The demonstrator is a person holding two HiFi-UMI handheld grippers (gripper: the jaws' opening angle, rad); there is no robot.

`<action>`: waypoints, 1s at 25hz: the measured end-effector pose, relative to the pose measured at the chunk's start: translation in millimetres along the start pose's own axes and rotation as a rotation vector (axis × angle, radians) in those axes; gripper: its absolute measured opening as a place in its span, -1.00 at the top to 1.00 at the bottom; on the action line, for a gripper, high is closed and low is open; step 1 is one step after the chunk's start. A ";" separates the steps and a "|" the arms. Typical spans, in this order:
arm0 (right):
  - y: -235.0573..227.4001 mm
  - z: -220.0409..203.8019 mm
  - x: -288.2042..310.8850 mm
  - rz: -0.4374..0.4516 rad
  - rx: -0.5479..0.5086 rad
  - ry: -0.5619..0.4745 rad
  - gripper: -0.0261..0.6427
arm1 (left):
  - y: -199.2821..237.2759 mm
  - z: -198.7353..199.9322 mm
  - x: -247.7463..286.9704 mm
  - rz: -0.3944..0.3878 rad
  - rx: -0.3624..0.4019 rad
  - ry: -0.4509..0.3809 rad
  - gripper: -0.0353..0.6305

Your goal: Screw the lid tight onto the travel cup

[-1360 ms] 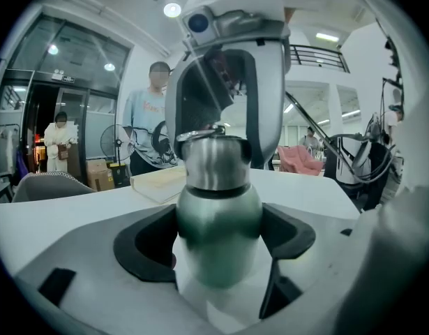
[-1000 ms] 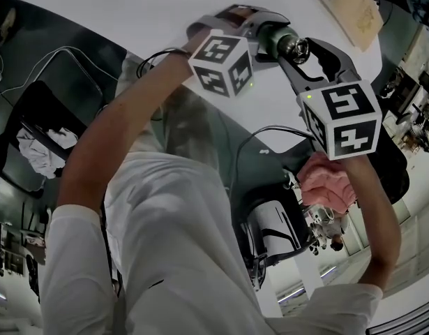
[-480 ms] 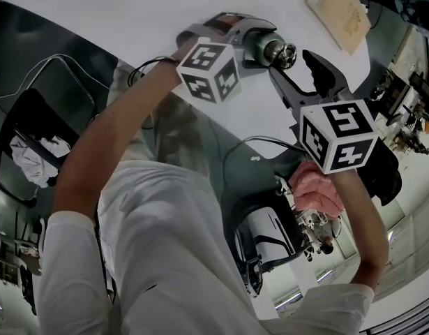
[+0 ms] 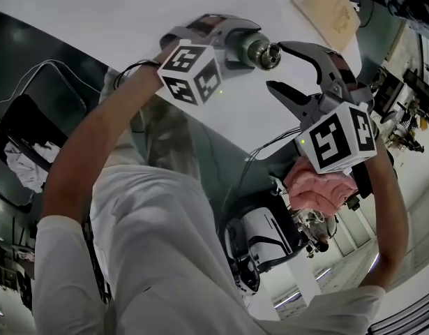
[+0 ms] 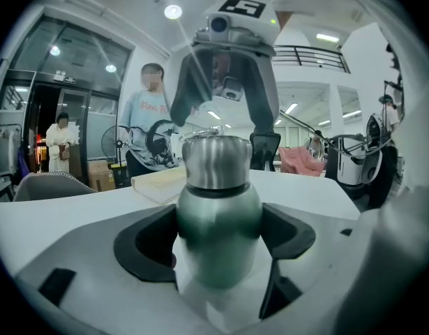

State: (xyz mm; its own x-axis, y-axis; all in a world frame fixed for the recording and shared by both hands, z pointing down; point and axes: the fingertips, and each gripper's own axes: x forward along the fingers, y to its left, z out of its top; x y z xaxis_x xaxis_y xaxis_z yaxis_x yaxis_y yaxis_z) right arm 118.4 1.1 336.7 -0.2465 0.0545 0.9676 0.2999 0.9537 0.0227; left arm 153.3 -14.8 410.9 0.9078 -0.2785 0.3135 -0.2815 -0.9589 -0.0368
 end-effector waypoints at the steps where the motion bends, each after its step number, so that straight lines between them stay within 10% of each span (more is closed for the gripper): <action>1: 1.0 -1.4 2.7 0.015 -0.063 0.013 0.11 | 0.3 0.0 0.0 0.000 0.001 -0.001 -0.18; 14: 0.9 -4.1 25.8 0.114 -0.480 0.126 0.23 | 0.5 0.9 -0.5 -0.004 0.001 -0.003 -0.18; 25: -7.5 -3.3 25.1 0.008 -0.027 0.077 0.23 | -0.8 0.8 0.7 0.000 -0.001 0.000 -0.18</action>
State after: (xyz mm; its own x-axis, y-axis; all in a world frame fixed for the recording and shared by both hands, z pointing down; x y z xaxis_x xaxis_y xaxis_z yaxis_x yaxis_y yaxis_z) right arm 113.0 -5.7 361.5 -0.1729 0.0383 0.9842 0.3267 0.9449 0.0207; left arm 154.4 -14.3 410.4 0.9078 -0.2786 0.3136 -0.2818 -0.9588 -0.0359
